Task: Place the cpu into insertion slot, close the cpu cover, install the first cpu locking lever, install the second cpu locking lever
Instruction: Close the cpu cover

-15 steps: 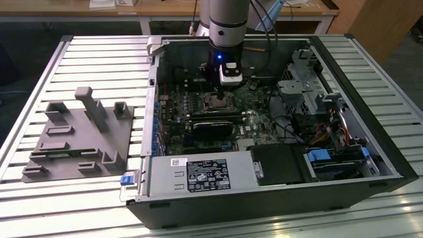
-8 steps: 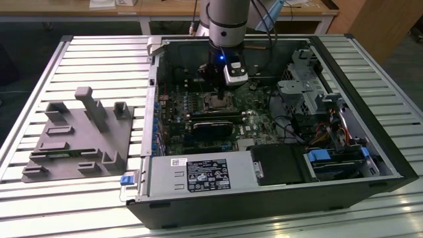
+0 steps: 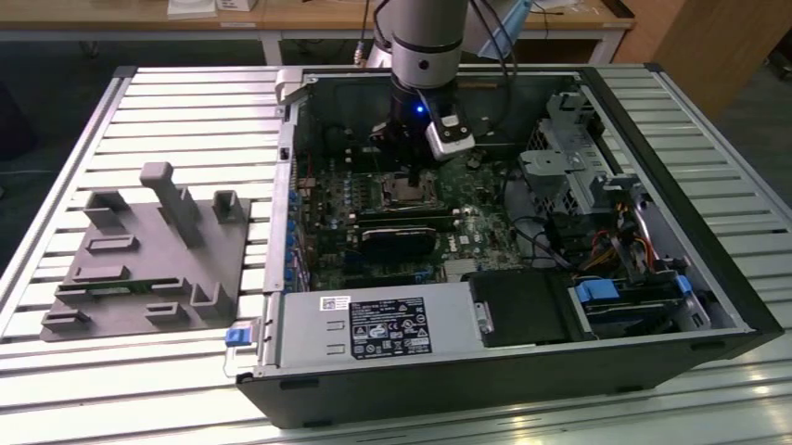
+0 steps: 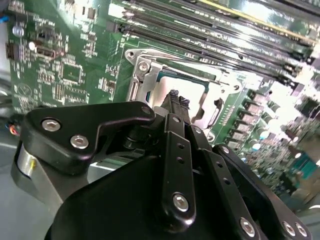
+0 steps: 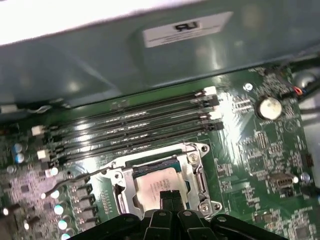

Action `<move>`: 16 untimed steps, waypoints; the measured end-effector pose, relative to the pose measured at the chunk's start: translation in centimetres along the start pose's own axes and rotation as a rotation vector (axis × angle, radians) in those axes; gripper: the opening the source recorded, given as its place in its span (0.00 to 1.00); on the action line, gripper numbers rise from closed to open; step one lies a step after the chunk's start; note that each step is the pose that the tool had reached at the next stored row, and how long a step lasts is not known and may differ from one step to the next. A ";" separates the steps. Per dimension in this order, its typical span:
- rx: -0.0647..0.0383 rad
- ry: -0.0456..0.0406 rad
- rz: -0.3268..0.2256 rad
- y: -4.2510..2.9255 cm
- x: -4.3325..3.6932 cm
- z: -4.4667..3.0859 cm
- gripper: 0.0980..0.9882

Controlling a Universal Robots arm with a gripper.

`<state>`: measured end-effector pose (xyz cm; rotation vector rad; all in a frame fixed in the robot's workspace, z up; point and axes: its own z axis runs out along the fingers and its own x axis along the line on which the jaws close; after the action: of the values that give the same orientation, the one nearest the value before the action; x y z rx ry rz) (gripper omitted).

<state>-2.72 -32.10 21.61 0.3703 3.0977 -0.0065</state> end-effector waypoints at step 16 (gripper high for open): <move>-0.005 -0.0004 -0.212 -0.02 0.09 0.15 0.01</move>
<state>-2.81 -32.10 21.46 0.0400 3.1191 -0.0027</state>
